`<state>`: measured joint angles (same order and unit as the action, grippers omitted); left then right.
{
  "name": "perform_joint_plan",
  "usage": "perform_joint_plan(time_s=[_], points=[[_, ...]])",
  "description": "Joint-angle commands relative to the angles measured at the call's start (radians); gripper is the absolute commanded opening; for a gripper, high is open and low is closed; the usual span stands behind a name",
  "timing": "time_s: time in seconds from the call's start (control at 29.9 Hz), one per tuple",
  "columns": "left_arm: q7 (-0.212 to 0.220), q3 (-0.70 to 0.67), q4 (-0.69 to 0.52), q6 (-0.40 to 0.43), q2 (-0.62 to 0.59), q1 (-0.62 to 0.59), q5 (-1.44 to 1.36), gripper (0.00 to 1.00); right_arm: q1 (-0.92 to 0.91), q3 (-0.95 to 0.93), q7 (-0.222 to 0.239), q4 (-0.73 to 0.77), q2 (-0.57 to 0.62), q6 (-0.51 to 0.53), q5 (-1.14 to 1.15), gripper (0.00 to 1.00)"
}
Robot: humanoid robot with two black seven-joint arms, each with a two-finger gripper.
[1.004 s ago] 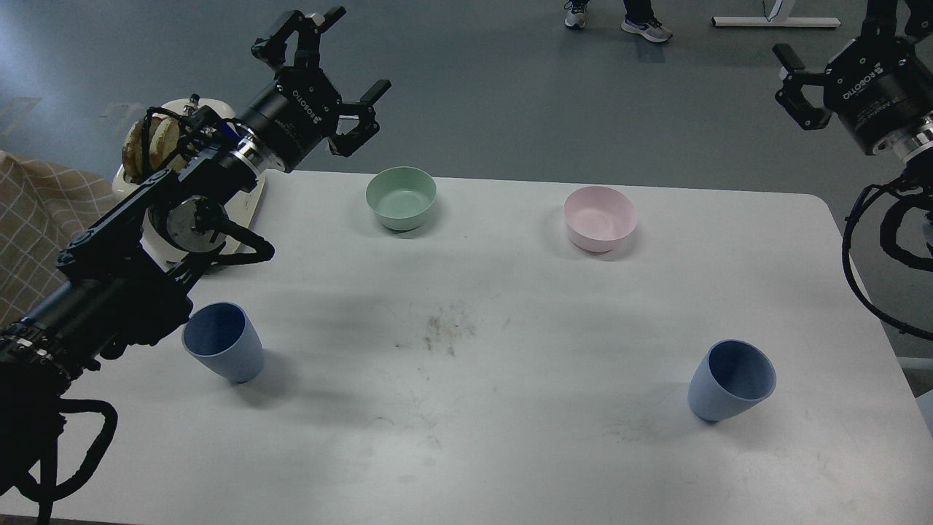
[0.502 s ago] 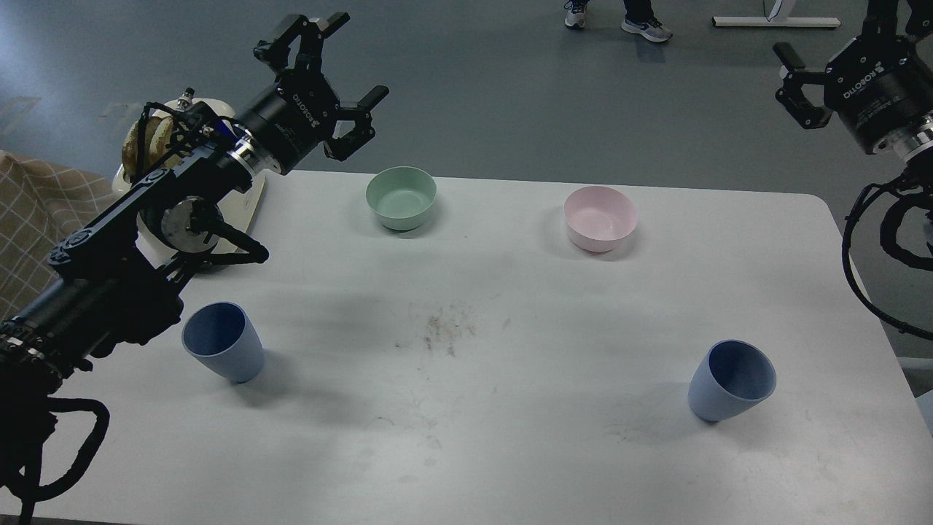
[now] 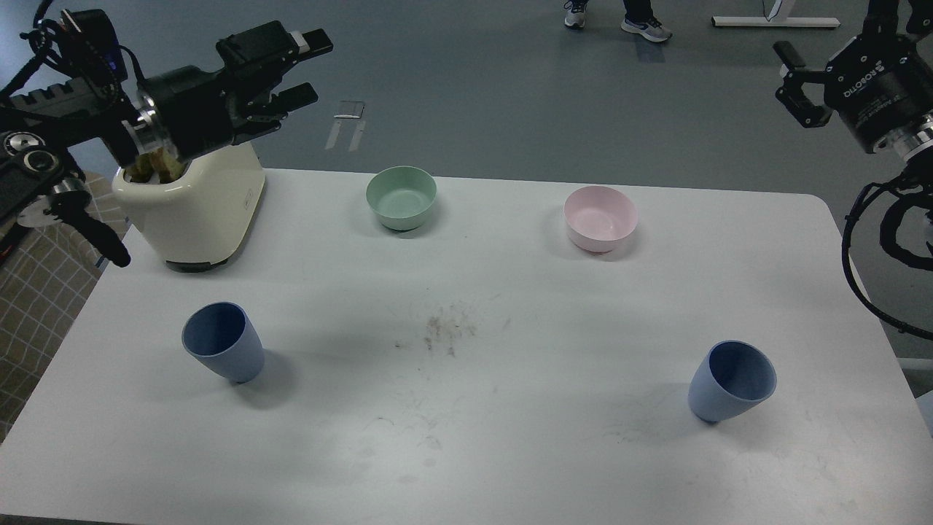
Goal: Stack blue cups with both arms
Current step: 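Lower the left gripper to the blue cup nearest the left arm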
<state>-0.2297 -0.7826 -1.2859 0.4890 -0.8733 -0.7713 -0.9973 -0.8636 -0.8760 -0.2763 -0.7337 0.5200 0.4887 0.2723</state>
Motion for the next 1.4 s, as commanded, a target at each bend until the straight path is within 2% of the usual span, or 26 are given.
perform_joint_plan(time_s=[0.0, 0.2, 0.37, 0.7, 1.0, 1.37], points=[[-0.043, 0.002, -0.05, 0.0, -0.11, 0.004, -0.113, 0.98, 0.0, 0.0, 0.0, -0.001, 0.0, 0.0, 0.001, 1.0], [-0.085, 0.008, -0.122, 0.0, -0.242, 0.053, -0.248, 0.98, 0.0, 0.0, 0.0, -0.001, 0.0, 0.0, 0.001, 1.0], [-0.167, 0.009, -0.213, 0.0, -0.366, 0.161, -0.42, 0.98, 0.0, 0.0, 0.0, -0.003, 0.0, 0.0, 0.001, 1.0], [-0.244, 0.037, -0.222, 0.0, -0.48, 0.277, -0.521, 0.98, 0.0, 0.002, 0.0, -0.006, 0.0, 0.0, -0.001, 1.0], [-0.25, 0.206, -0.205, 0.0, -0.463, 0.282, -0.598, 0.98, 0.001, 0.0, 0.0, -0.006, 0.0, 0.0, -0.001, 1.0], [-0.246, 0.226, -0.126, 0.0, -0.388, 0.285, -0.612, 0.98, 0.001, 0.0, 0.0, -0.007, 0.002, 0.0, -0.001, 1.0]])
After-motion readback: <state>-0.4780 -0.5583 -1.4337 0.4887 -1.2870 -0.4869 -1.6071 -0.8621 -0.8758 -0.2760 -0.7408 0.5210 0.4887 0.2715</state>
